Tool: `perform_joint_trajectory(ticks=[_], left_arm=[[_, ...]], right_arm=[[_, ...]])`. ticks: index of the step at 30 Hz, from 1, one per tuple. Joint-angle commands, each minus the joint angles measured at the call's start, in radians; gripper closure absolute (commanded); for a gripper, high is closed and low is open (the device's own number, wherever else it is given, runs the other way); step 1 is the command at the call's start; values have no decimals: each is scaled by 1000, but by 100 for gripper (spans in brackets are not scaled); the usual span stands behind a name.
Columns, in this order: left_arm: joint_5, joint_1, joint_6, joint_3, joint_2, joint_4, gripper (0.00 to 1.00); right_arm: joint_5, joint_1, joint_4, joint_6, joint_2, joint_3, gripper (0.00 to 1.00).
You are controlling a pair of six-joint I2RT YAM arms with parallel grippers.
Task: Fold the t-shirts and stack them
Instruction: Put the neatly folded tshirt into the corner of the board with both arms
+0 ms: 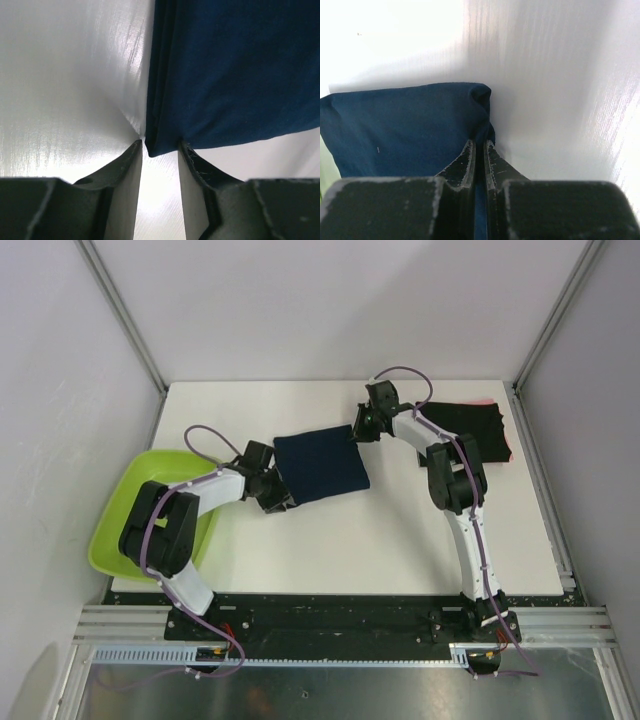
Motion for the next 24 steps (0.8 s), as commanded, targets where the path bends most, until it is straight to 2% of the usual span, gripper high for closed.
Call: perform_joint_trajectory(ticks=[1,5,11,19,24], left_arm=[[-86,-17,-61,34,7,-15,62],[-100,-18,-61,51,-4,-16,71],[-110,-28,-12,83,-52,-17,98],[-116,-36,71,159,-128,-33,100],[-112,-45,100,213,-136,-52,100]], right_arm=[[64,12,-23,-4,-78,-28,100],[83,14,-27,-13,-98,-33,100],[137,21,-30,-29,-145,-46,100],[332,78,-59,-101,-244,-45,100],[371,94,-65,-118,-285,-49,100]])
